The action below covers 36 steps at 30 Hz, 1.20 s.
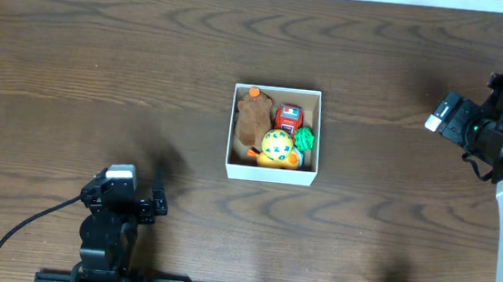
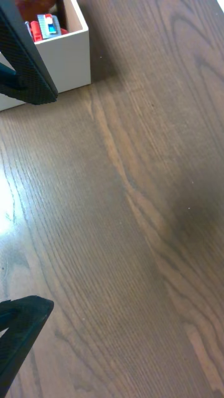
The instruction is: Pack container
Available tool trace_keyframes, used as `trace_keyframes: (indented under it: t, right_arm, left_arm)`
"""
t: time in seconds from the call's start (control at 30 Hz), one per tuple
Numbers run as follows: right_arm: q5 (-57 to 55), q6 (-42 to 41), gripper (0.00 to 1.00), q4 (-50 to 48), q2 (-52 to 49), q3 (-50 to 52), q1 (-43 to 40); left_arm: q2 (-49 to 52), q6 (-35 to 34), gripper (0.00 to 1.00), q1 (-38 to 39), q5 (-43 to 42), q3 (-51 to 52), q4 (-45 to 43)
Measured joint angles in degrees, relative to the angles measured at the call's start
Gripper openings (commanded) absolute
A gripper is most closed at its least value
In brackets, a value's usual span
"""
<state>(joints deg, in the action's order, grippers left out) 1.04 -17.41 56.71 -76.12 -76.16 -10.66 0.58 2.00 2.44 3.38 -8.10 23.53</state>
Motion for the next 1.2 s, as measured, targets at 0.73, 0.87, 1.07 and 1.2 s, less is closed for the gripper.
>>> trace_keyframes:
  t: [0.73,0.87,1.07,1.2]
  right_arm:
    - [-4.04,0.94,0.99,1.84,5.05,2.19,0.15]
    - [-6.08,3.74,0.99,-6.36,16.55,9.66,1.14]
    - [-5.25,10.78,0.99,-19.65,34.51,25.81,2.38]
    - [-4.66,12.98,0.99,-24.06,44.54,37.33,2.38]
  left_arm:
    - [0.0,0.0,0.98,0.0,0.0,0.0,0.0]
    - [0.02,0.0,0.98,0.0,0.0,0.0,-0.11]
    - [0.02,0.0,0.98,0.0,-0.02,0.04,-0.17]
    - [0.0,0.0,0.98,0.0,-0.02,0.04,-0.2]
